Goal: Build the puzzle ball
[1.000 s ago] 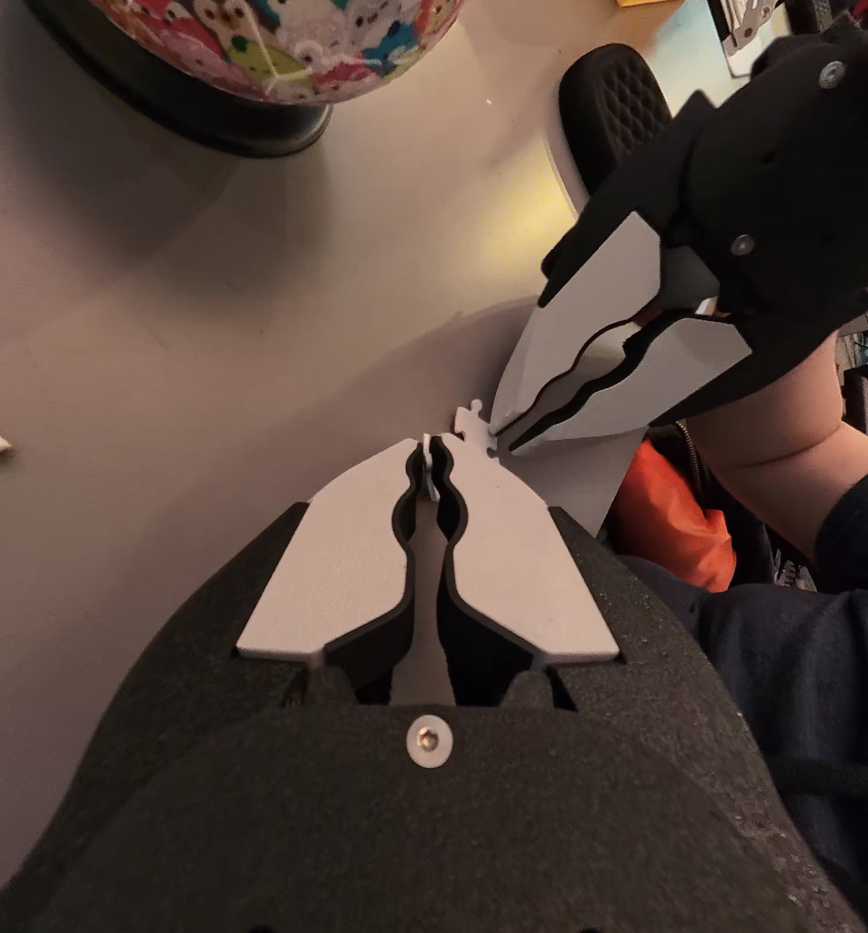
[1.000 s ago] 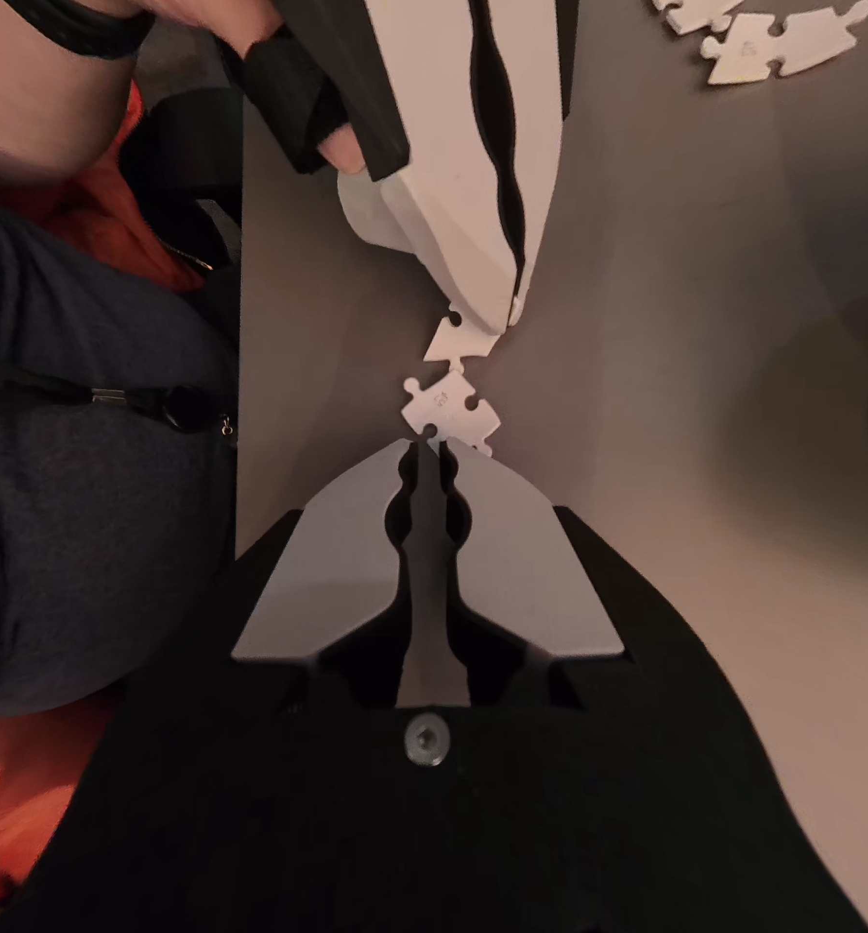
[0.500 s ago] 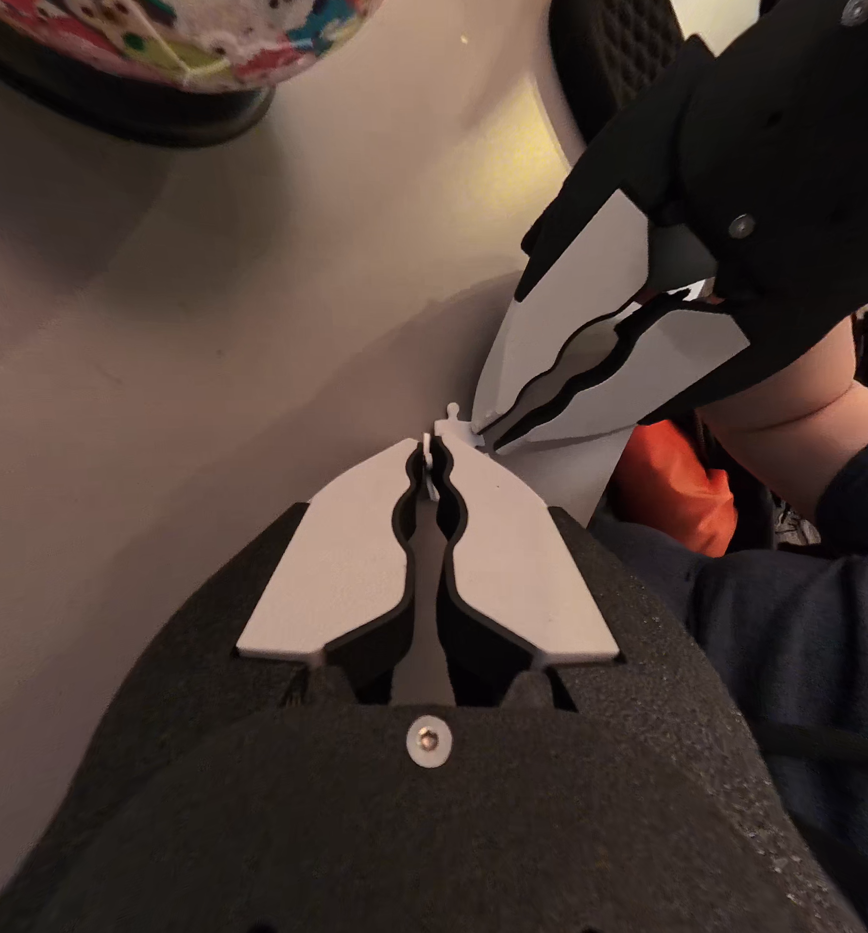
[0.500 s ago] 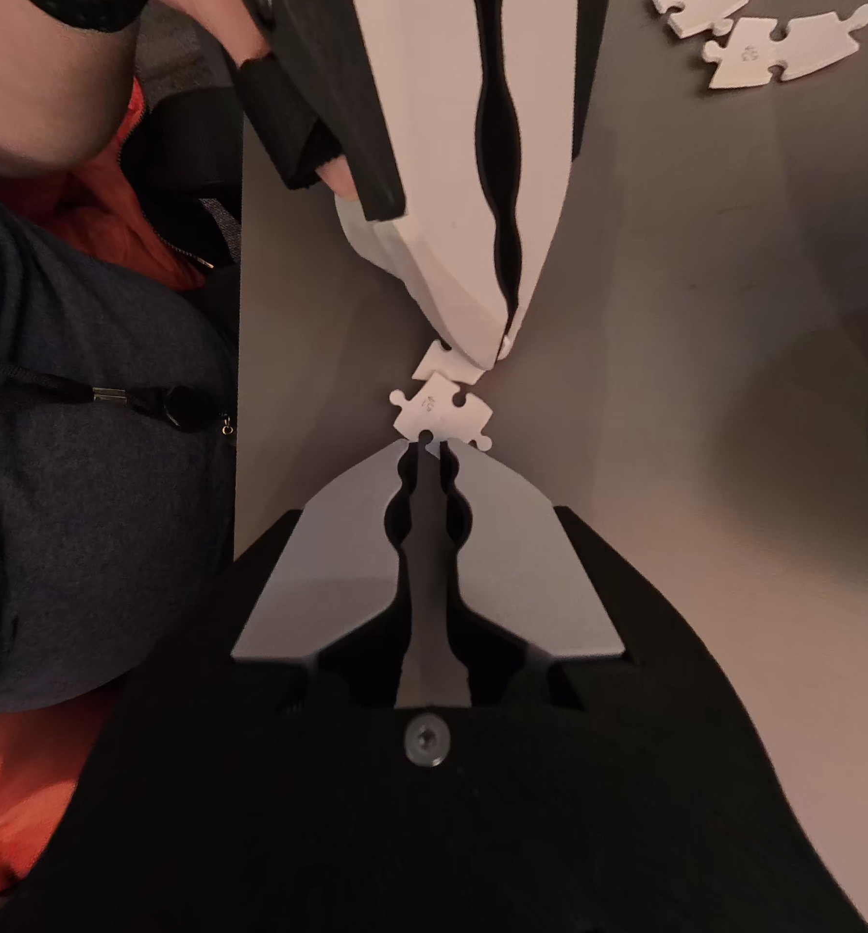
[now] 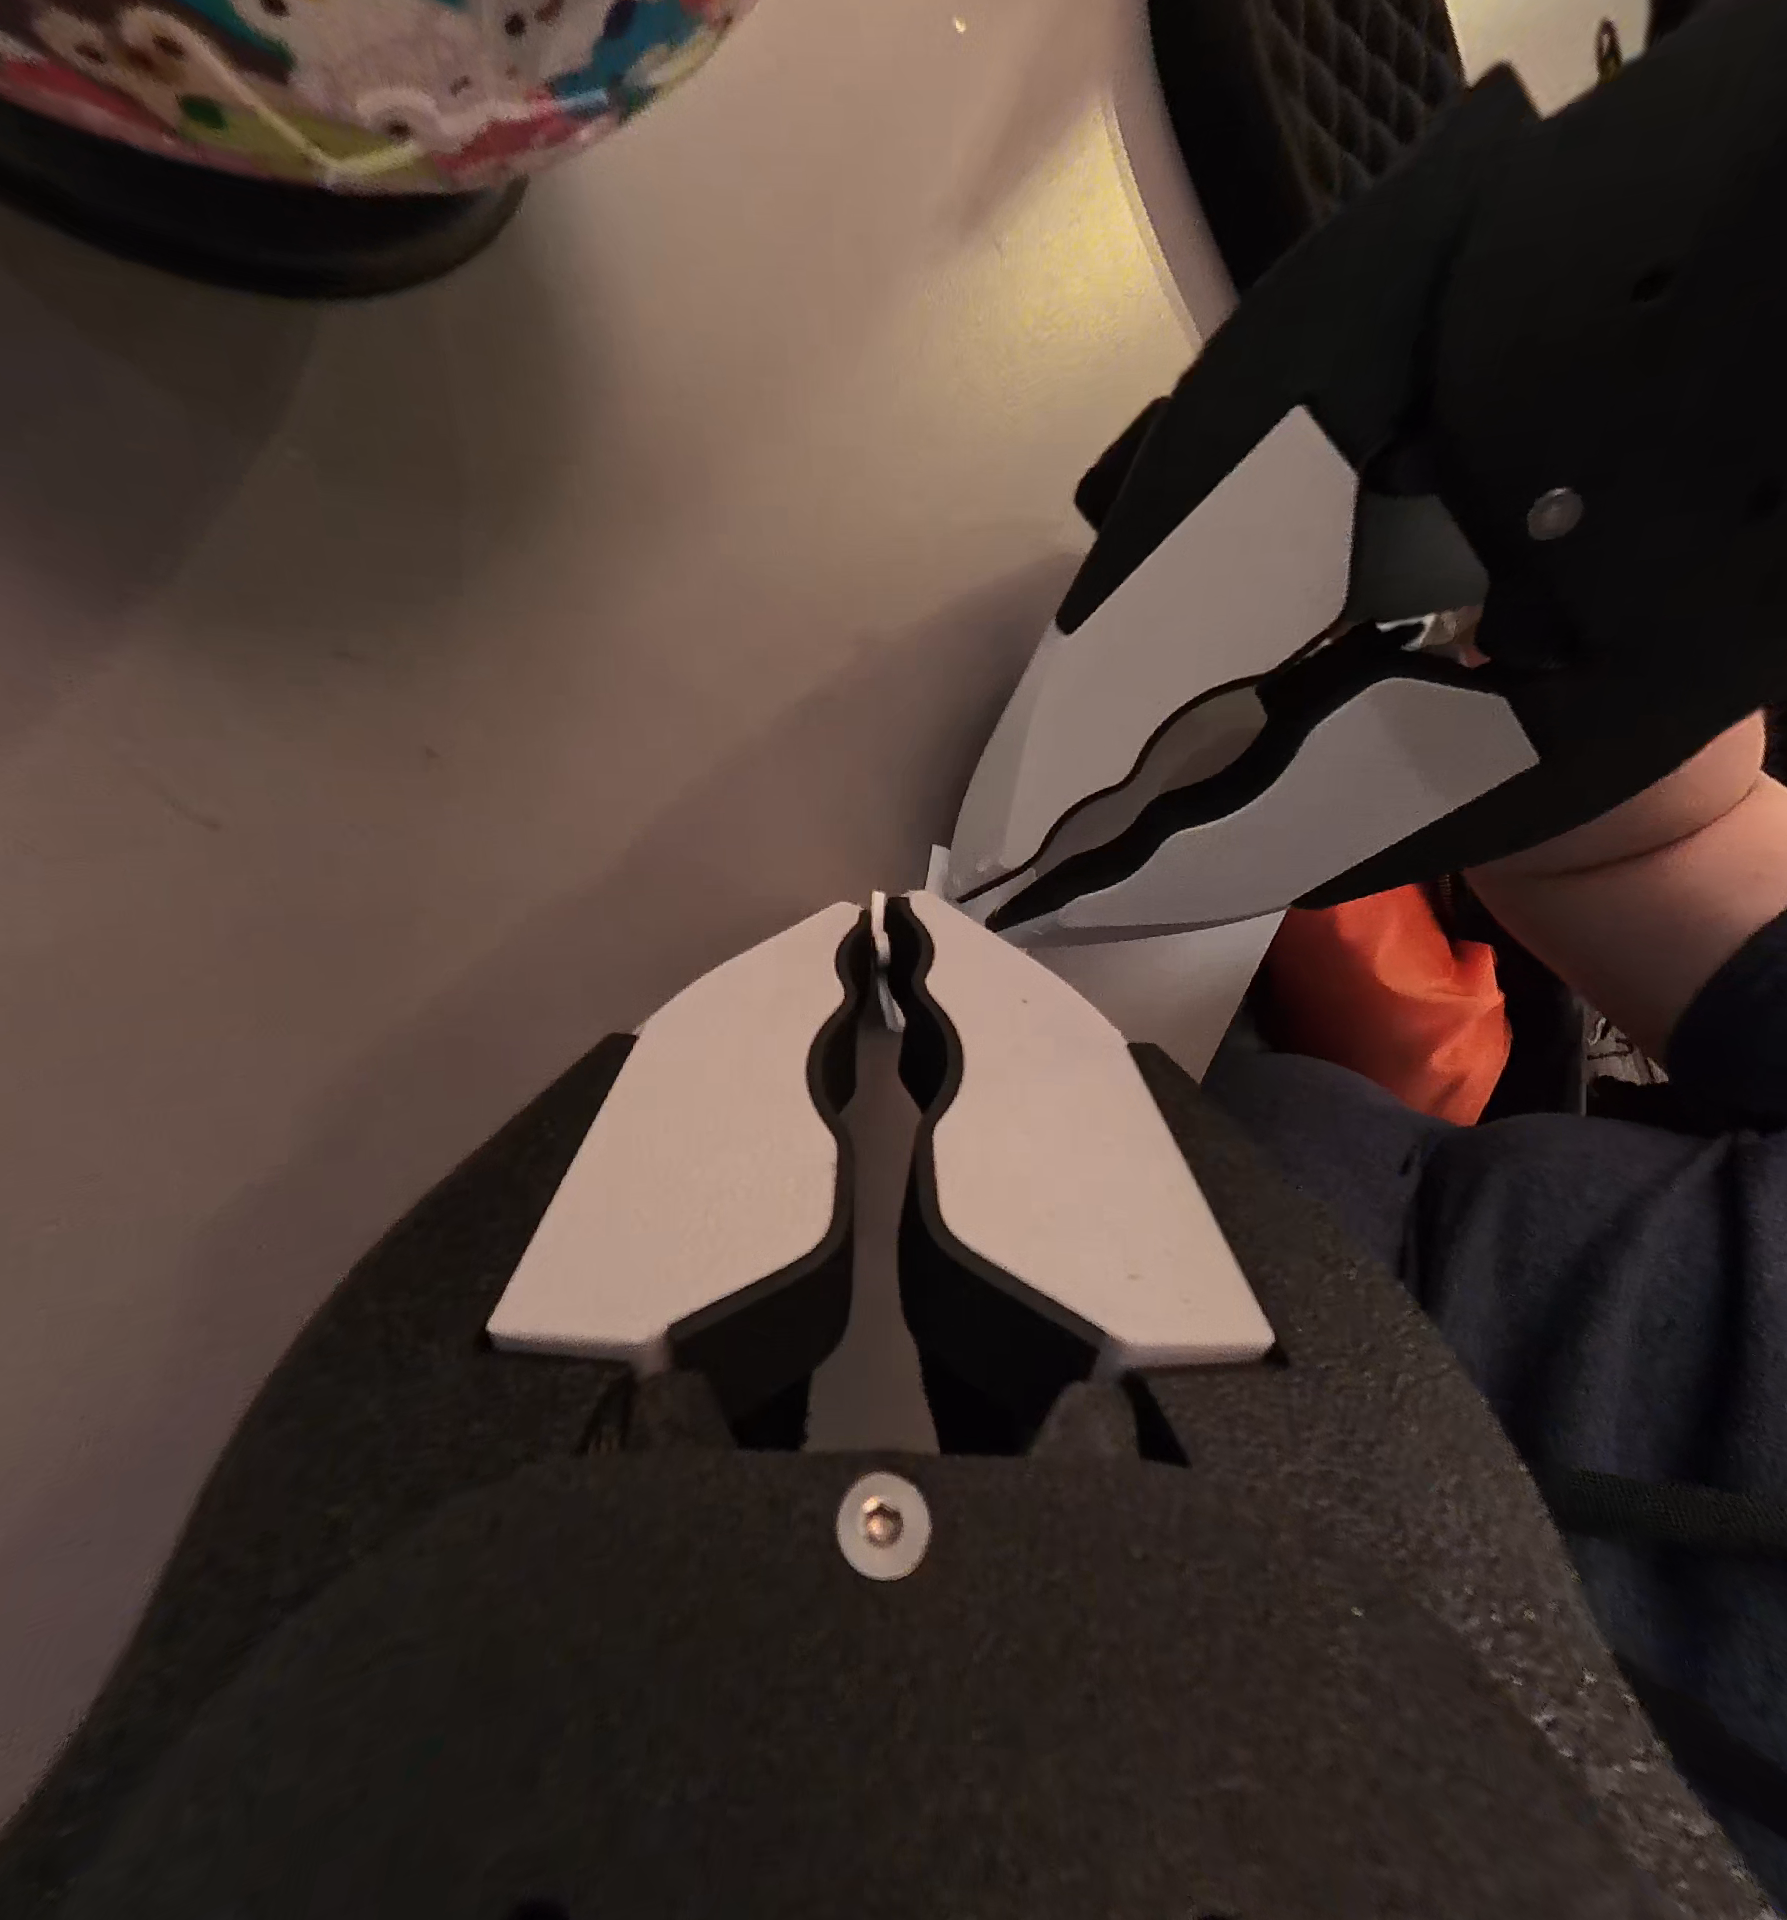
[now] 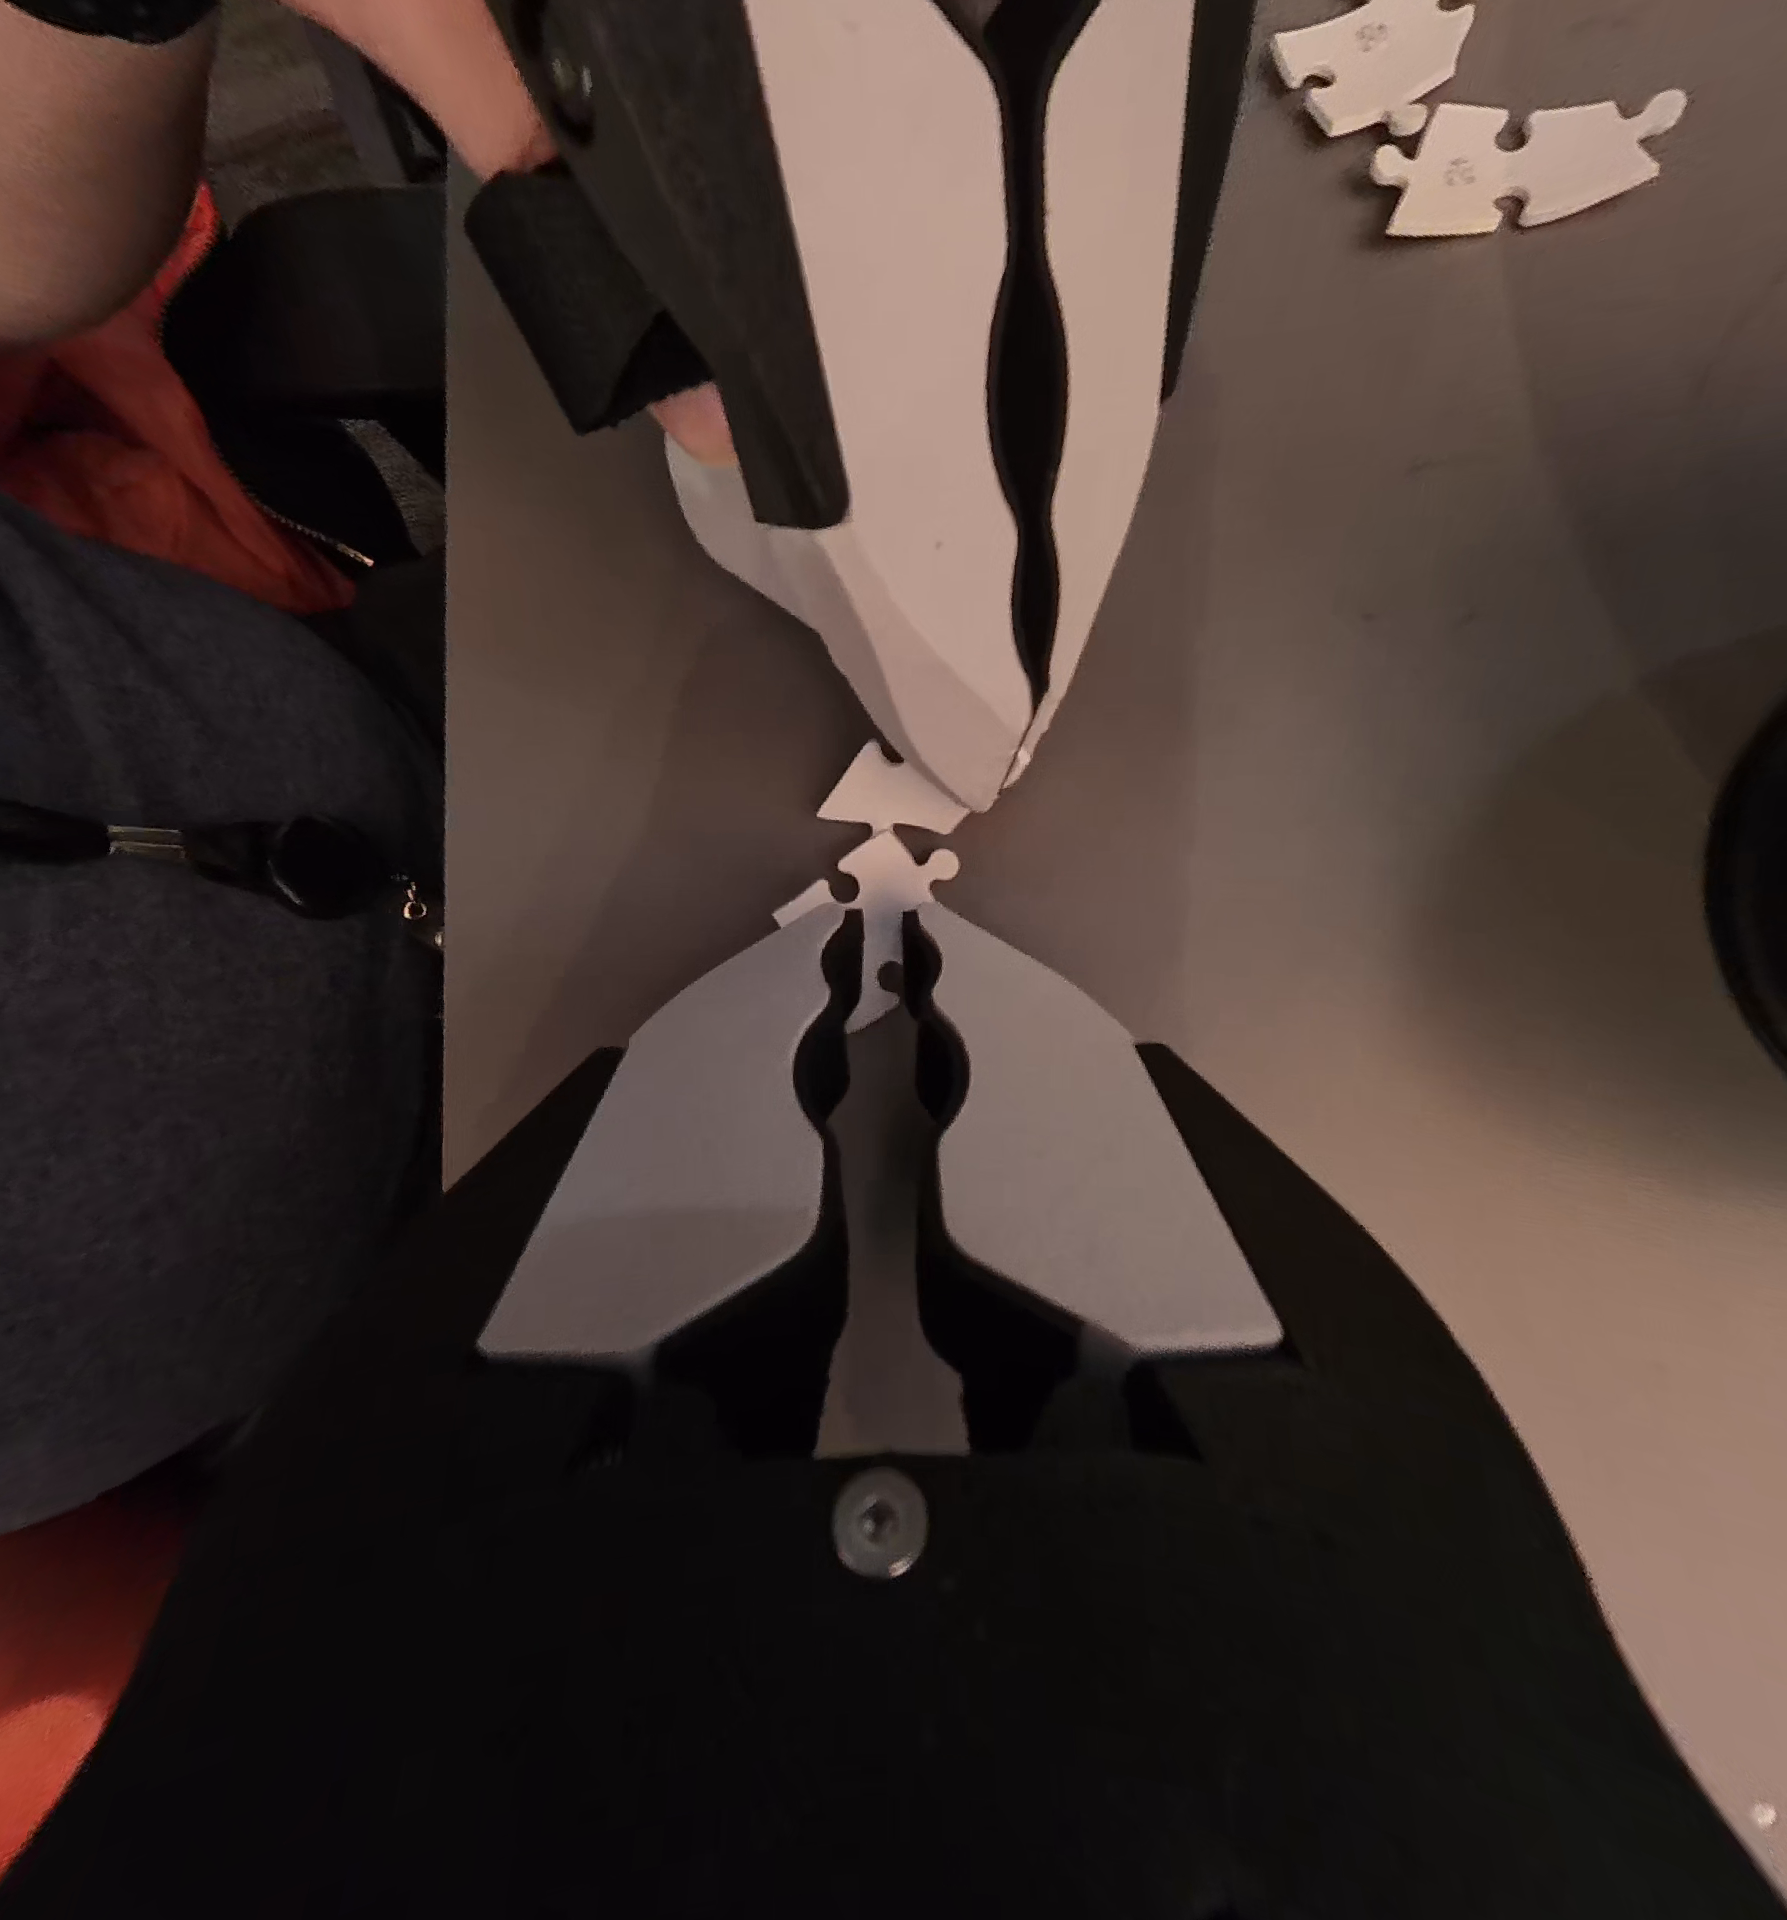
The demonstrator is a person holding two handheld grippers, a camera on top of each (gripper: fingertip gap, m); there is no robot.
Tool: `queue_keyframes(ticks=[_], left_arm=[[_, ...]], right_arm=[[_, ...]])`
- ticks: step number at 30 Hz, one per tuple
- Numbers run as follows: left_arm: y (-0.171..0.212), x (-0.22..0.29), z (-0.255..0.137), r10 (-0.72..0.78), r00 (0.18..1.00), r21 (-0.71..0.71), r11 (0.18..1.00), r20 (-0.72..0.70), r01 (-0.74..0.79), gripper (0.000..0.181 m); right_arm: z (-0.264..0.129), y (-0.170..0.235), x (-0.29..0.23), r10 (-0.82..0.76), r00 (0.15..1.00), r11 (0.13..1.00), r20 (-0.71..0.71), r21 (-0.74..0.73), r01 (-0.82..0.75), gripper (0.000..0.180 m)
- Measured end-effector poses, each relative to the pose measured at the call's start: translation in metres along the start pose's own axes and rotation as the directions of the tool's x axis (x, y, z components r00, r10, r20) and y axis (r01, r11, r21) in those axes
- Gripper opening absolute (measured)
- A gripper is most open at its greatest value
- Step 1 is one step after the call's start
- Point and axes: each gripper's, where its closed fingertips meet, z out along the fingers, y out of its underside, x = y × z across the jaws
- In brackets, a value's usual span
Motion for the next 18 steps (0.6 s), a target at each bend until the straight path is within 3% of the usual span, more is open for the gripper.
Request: queue_keyframes(ticks=[10,15,18], left_arm=[[0.005,0.001,0.000,-0.081,0.997,0.099,0.992,0.007,0.080,0.003],[0.010,-0.003,-0.005,-0.121,0.993,0.157,0.981,0.011,0.118,0.003],[0.012,-0.004,-0.005,-0.124,0.992,0.164,0.979,0.010,0.121,0.004]], right_arm=[[0.002,-0.003,0.003,0.108,0.959,0.993,-0.260,0.067,-0.094,0.006],[0.003,-0.004,0.002,0.201,0.927,0.977,-0.316,0.137,-0.165,0.007],[-0.003,-0.009,0.003,0.131,0.924,0.986,-0.359,0.147,-0.082,0.012]])
